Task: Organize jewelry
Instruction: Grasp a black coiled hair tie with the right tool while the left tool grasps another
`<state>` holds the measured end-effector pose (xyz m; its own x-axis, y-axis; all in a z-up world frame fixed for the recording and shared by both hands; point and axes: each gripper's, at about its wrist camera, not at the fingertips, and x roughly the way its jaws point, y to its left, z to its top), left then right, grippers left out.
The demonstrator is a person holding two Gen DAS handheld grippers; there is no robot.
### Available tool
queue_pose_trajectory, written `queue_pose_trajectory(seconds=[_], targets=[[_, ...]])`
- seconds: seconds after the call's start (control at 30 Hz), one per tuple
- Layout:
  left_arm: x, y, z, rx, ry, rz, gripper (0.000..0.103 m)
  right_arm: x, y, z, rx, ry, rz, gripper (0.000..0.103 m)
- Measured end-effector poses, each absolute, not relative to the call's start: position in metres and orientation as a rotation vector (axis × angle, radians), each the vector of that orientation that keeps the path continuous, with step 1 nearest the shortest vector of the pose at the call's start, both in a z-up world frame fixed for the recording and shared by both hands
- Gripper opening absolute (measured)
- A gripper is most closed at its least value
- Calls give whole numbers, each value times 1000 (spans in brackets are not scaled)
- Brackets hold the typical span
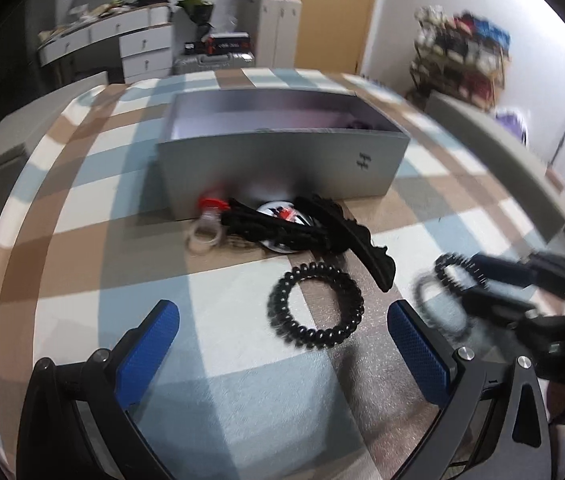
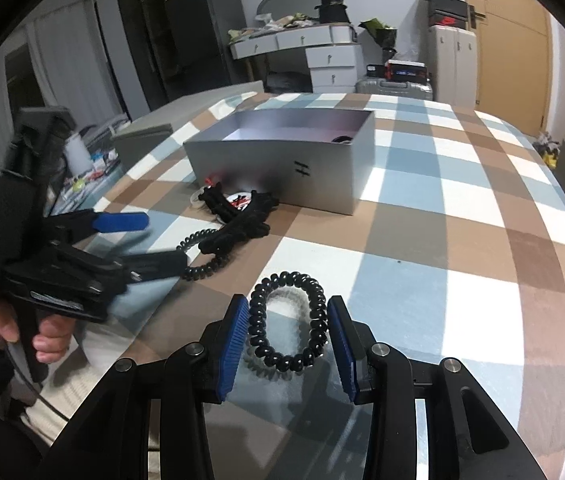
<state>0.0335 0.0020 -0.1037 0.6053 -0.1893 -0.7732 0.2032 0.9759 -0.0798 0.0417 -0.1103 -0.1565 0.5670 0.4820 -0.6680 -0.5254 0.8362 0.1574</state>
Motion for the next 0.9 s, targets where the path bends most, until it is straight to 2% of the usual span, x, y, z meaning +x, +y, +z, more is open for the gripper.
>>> queue_pose_trajectory(seconds=[0.13,0.23,0.3,0.4,0.47,0.53,0.67,0.9], targets=[[40,-8,-107,68,932,-250,101,39,-123,-155,-21,750,572,39],[46,-13,-113,109,971,-232,88,37,-132,-152,11,736,567,39],[44,-15,-112,135,964,-241,83,36,-135,-150,14,726,561,39],[43,-13,-109,137,964,-245,69,35,-138,-147,21,712,562,39],[41,-13,-107,144,966,-255,56,34,-139,-145,22,703,561,39],[38,-13,-105,153,977,-275,49,33,-139,-143,26,697,563,39],[34,-15,-106,155,988,-289,43,31,-137,-138,22,689,570,39],[23,0,-103,97,989,-291,42,28,-131,-132,-18,673,559,40]])
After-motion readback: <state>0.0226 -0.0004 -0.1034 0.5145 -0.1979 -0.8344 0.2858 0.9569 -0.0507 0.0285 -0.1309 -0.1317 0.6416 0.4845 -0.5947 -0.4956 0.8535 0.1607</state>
